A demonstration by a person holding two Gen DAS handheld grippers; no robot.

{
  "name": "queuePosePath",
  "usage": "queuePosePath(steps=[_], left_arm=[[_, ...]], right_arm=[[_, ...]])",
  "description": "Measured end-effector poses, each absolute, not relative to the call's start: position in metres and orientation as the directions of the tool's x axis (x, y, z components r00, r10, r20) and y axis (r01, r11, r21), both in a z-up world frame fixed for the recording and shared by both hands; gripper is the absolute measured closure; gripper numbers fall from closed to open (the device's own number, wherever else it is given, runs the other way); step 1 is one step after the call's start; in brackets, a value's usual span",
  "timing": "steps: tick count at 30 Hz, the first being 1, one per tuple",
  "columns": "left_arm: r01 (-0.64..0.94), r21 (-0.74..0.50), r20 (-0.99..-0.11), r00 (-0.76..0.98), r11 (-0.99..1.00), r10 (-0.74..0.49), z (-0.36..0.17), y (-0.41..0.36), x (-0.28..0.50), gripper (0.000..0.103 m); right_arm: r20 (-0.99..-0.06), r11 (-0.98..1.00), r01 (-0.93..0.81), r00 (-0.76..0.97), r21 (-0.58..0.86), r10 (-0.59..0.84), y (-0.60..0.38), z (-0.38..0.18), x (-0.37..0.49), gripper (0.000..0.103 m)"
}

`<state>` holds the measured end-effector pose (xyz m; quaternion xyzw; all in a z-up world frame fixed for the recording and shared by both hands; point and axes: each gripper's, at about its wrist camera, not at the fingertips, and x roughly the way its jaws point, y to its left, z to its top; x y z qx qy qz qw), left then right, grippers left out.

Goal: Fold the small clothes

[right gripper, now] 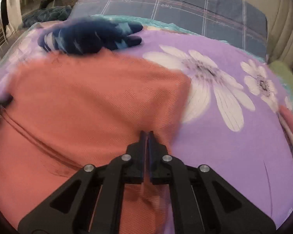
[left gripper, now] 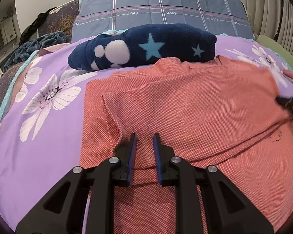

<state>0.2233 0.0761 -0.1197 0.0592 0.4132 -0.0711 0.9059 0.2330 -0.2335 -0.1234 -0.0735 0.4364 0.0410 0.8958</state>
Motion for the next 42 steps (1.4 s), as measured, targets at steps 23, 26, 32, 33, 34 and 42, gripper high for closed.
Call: queuePosePath(steps=[23, 26, 32, 33, 34, 42], left_arm=[[0.314, -0.107, -0.731, 0.618, 0.943, -0.289, -0.088, 0.125, 0.111, 0.048], [0.315, -0.068, -0.764, 0.594, 0.947, -0.252, -0.101, 0.128, 0.086, 0.048], [0.34, -0.148, -0.755, 0.568, 0.929, -0.328, -0.115, 0.137, 0.038, 0.048], [0.349, -0.159, -0.754, 0.561, 0.923, -0.342, -0.115, 0.138, 0.032, 0.048], [0.358, -0.173, -0.753, 0.553, 0.918, -0.357, -0.116, 0.138, 0.028, 0.048], [0.41, -0.265, -0.73, 0.506, 0.873, -0.459, -0.119, 0.141, -0.026, 0.062]], right_arm=[[-0.784, 0.991, -0.038, 0.609, 0.126, 0.123, -0.26, -0.103, 0.083, 0.069], [-0.777, 0.986, -0.039, 0.611, 0.16, 0.15, -0.263, -0.101, 0.059, 0.069], [-0.781, 0.974, -0.037, 0.591, 0.222, 0.2, -0.268, -0.108, 0.02, 0.069], [-0.779, 0.968, -0.034, 0.586, 0.249, 0.221, -0.271, -0.11, 0.011, 0.069], [-0.777, 0.963, -0.034, 0.583, 0.269, 0.238, -0.273, -0.112, 0.005, 0.069], [-0.731, 0.903, -0.079, 0.56, 0.421, 0.39, -0.29, -0.12, -0.055, 0.069]])
